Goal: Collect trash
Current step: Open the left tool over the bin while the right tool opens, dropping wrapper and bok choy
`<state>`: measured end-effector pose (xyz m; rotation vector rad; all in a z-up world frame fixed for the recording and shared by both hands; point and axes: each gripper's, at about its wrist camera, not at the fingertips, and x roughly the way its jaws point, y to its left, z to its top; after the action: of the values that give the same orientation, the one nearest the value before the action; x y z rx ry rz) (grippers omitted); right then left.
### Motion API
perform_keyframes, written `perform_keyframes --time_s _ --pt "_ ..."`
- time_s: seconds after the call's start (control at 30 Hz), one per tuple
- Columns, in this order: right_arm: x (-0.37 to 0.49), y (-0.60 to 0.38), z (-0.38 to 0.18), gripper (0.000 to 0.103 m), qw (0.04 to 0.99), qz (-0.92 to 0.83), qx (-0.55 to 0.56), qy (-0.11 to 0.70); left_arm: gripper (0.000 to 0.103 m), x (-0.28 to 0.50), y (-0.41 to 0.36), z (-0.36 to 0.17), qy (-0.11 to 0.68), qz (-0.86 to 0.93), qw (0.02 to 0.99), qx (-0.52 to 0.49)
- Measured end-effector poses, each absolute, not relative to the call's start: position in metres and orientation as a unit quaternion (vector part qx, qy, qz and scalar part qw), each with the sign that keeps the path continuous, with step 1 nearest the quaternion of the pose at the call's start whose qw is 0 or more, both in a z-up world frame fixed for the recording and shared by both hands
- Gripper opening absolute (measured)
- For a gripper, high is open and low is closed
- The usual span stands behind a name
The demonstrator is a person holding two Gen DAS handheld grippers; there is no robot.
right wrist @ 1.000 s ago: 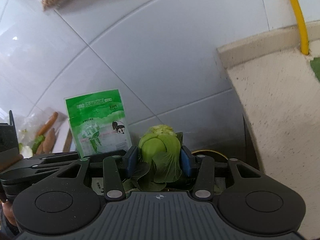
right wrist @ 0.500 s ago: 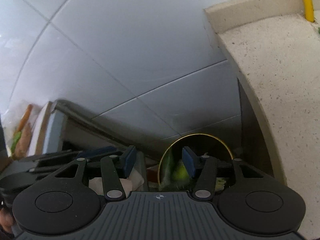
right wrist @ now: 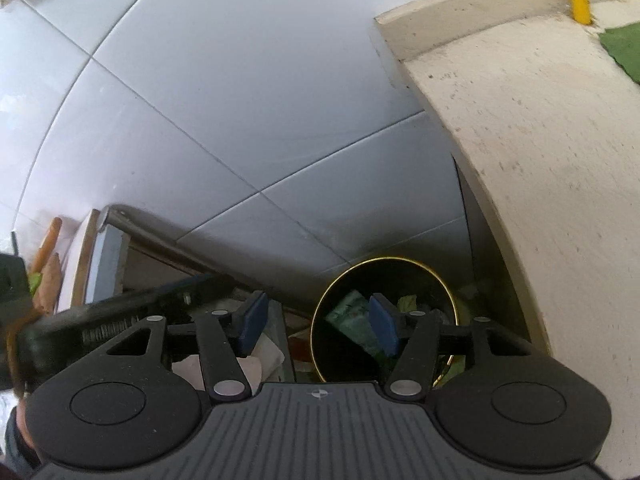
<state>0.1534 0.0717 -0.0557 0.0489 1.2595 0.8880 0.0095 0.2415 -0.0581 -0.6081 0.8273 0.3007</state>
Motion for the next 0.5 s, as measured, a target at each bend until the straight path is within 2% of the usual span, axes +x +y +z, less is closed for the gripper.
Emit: perform_keyframes --time_s 0.5 --pt "0.144 0.053 -0.062 0.067 0.716 0.381 0.038 0.584 0.024 0.027 0.22 -0.069 0.448 0.137 0.857 -0.215"
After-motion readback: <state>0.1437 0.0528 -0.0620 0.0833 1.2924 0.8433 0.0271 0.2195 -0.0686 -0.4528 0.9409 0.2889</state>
